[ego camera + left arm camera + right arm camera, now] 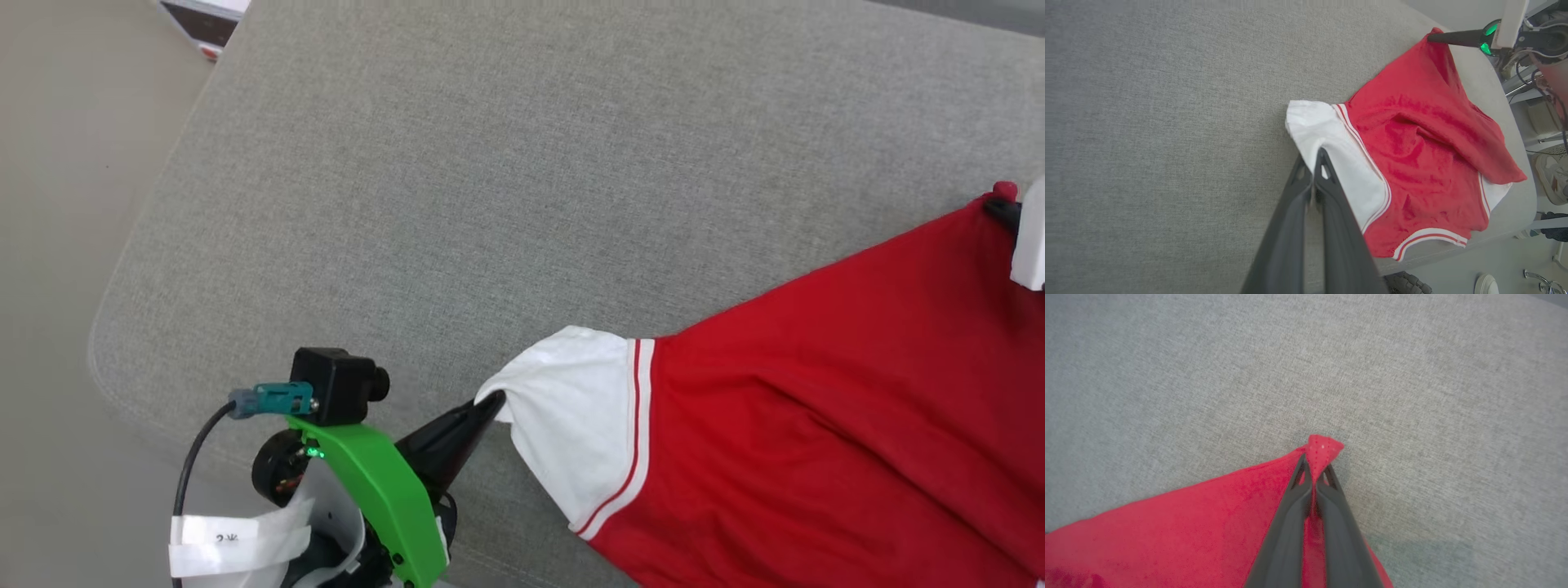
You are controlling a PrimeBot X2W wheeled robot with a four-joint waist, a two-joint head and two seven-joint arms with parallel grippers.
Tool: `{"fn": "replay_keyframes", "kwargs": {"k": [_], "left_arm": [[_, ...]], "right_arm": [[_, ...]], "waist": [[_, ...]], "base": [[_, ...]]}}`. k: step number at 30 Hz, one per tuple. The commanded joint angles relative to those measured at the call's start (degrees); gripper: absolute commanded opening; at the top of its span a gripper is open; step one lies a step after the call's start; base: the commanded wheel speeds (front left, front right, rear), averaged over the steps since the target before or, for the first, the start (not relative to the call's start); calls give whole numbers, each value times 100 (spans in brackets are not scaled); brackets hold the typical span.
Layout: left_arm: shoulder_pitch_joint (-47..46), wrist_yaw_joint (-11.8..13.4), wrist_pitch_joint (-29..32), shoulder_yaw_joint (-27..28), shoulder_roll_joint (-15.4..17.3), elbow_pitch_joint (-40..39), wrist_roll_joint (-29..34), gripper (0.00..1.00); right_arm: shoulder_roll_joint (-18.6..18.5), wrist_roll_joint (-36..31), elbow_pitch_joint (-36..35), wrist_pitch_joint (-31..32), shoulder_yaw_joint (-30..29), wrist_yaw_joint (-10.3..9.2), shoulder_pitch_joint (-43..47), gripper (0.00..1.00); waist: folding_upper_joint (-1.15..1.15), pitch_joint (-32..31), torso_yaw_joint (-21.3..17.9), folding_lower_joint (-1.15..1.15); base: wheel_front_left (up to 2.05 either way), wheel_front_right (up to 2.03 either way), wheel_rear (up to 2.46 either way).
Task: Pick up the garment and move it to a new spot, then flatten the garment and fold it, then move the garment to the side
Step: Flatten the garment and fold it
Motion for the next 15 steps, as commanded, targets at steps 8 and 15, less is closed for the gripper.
{"fn": "replay_keyframes", "kwargs": {"k": [8,15], "left_arm": [[-331,205,-91,386,234,-210,200,0],[-778,344,-115,778,425,-297,341,0]], "right_arm": [[-15,355,24,-907,-36,0,24,0],[-87,448,-147,-1608,-237,0,122,0]], "waist": [[0,-892,-616,0],[0,-1382,-997,0]], "base": [[0,0,0],[0,0,0]]}}
